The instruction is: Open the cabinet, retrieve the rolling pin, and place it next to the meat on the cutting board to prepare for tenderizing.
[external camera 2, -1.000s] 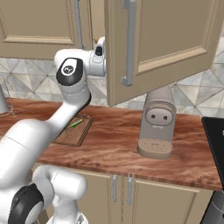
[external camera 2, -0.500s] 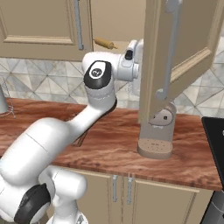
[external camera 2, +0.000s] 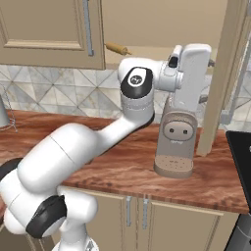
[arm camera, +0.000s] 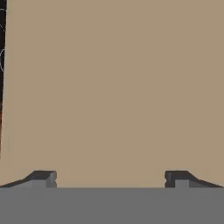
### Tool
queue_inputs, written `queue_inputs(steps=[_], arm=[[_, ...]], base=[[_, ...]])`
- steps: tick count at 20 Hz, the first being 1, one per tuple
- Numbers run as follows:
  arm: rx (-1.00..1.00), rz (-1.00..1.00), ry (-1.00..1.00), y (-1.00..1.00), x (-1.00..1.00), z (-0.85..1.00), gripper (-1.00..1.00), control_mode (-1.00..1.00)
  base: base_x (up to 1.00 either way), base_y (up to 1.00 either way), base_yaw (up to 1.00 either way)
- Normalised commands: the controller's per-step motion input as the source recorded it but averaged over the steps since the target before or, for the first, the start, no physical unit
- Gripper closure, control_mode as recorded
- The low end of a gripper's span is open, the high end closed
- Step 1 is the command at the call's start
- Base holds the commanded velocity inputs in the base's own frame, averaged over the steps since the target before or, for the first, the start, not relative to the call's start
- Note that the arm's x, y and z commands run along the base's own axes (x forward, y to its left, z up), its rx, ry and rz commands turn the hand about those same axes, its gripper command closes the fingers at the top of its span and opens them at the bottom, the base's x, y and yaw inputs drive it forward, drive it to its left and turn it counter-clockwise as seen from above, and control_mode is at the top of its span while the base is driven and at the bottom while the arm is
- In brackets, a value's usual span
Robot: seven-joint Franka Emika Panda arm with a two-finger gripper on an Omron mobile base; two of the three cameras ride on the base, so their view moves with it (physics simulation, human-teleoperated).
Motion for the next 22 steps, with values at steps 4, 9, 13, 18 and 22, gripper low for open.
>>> queue_inputs(steps=[4, 9, 13, 18, 22], arm=[[0.01, 0.00, 0.01, -0.40, -0.02, -0.05, -1.00, -1.00], [0.04, 0.07, -0.10, 0.11, -0.38, 0.00, -1.00, -1.00], [0.05, 0.17, -0.25, 0.61, -0.49, 0.00, -1.00, -1.00], [0.06, 0.16, -0.29, 0.83, -0.41, 0.00, -1.00, -1.00], [0.06, 0.19, -0.35, 0.93, -0.38, 0.00, -1.00, -1.00]], base=[[0.00, 0.00, 0.00], [0.00, 0.00, 0.00], [0.00, 0.00, 0.00], [0.00, 0.00, 0.00], [0.00, 0.00, 0.00]])
